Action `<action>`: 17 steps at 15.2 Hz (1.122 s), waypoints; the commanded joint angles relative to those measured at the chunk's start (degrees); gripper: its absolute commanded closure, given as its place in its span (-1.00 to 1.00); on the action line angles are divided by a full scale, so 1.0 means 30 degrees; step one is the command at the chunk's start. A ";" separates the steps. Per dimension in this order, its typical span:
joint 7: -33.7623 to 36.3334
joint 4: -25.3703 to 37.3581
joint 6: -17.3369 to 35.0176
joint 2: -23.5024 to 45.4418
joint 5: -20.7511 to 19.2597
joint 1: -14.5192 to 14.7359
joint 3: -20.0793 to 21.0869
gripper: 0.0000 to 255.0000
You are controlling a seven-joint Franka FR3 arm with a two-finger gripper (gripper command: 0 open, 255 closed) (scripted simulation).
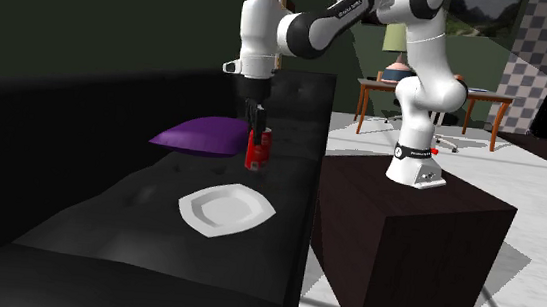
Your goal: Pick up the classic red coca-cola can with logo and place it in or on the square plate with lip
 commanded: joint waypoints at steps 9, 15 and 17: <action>0.1533 1.2863 -0.5535 0.7396 -0.0726 0.2235 0.0091 1.00; 0.1609 1.1721 -0.4163 0.7634 -0.0775 0.2182 0.0060 1.00; 0.1634 1.1414 -0.3735 0.7756 -0.0796 0.2171 0.0047 1.00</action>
